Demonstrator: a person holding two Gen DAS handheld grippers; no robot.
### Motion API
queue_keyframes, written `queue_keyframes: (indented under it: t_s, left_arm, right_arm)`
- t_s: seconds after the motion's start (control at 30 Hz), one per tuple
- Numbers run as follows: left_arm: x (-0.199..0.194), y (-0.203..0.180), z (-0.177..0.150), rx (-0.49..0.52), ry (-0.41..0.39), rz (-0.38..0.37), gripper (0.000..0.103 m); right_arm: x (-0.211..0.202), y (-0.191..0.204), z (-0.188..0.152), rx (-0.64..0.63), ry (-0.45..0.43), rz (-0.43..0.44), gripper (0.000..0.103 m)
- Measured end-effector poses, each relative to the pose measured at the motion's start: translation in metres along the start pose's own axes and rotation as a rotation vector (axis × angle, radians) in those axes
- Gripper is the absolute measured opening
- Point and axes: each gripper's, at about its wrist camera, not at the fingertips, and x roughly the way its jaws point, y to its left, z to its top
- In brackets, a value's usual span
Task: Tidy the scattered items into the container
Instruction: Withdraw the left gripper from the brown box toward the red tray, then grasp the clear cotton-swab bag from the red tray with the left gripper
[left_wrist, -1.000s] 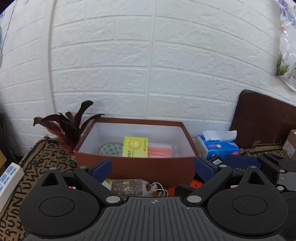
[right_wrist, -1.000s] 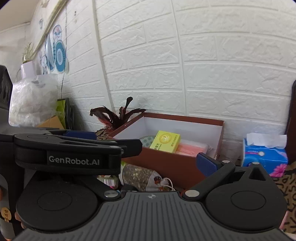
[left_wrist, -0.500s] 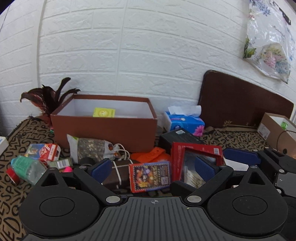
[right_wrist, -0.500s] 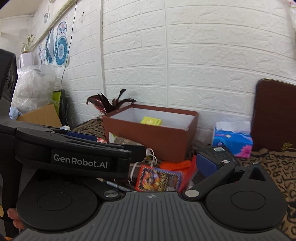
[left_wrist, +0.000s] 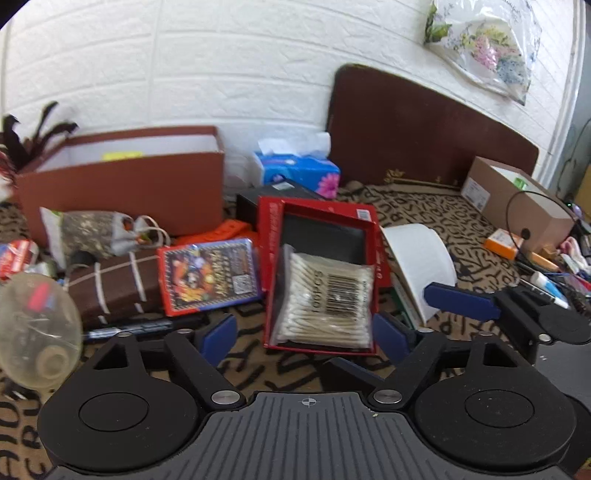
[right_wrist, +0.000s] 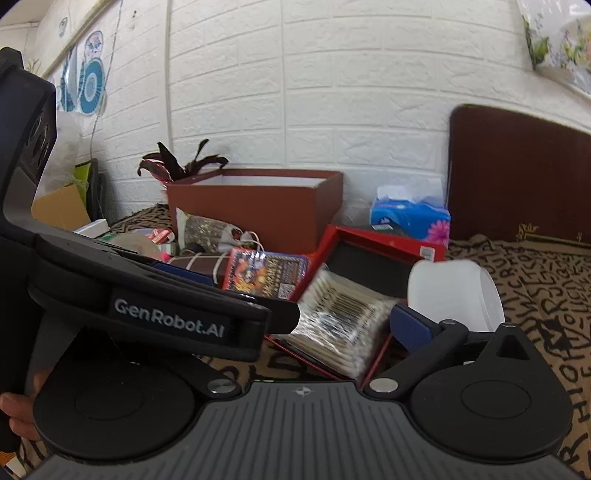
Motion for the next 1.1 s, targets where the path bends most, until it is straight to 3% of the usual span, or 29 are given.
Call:
queue_keyframes:
  t_s: [0.27,0.5,0.8,1.1]
  left_arm:
    - [0.034,0.000,0.013,0.058,0.073,-0.055,0.060]
    - [0.056,-0.006,0.019,0.132,0.094,-0.016,0.059]
    - [0.065,-0.001,0.021,0.136,0.111,-0.049,0.063]
    - [0.070,0.001,0.017,0.126,0.124,-0.066,0.059]
  right_arm:
    - [0.025,-0.008,-0.012,-0.047,0.048,-0.004,0.079]
    - [0.038,-0.016,-0.011,-0.051,0.063,-0.039,0.073]
    - [0.050,-0.015,-0.013,-0.073,0.079,-0.046,0.063]
    - [0.060,-0.016,-0.014,-0.041,0.081,-0.040,0.064]
